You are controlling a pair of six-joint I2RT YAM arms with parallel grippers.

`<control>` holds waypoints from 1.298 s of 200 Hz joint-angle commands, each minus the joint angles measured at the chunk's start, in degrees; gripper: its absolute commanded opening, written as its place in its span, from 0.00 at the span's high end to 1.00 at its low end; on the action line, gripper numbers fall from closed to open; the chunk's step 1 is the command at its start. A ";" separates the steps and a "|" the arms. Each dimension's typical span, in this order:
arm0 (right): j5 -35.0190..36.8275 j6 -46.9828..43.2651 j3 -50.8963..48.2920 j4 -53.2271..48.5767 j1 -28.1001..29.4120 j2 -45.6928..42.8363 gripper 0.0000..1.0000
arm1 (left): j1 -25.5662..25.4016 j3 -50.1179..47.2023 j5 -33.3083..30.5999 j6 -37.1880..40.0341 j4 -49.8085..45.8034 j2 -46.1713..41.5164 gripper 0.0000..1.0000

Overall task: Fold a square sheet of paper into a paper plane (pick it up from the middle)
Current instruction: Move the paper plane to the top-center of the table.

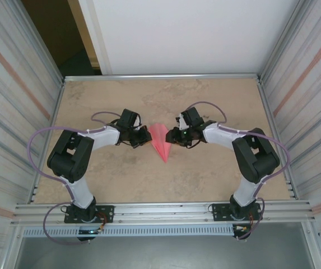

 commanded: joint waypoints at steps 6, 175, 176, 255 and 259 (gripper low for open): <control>0.97 -1.72 2.65 -2.46 1.15 2.69 0.61 | 0.09 -0.79 0.93 0.18 0.55 0.41 0.97; 2.65 -4.03 4.60 -4.23 2.01 3.85 0.51 | 0.09 -0.32 1.69 0.20 0.67 1.12 0.97; 2.53 -4.02 4.67 -4.25 2.05 3.96 0.51 | 0.06 -0.32 1.70 0.20 0.65 1.10 0.97; -0.45 -5.38 5.87 -4.74 3.89 5.12 0.54 | 0.07 -0.34 1.91 0.21 0.63 1.01 0.97; -0.45 -5.49 5.91 -4.84 4.08 5.19 0.54 | 0.03 -0.33 1.88 0.20 0.63 0.99 0.97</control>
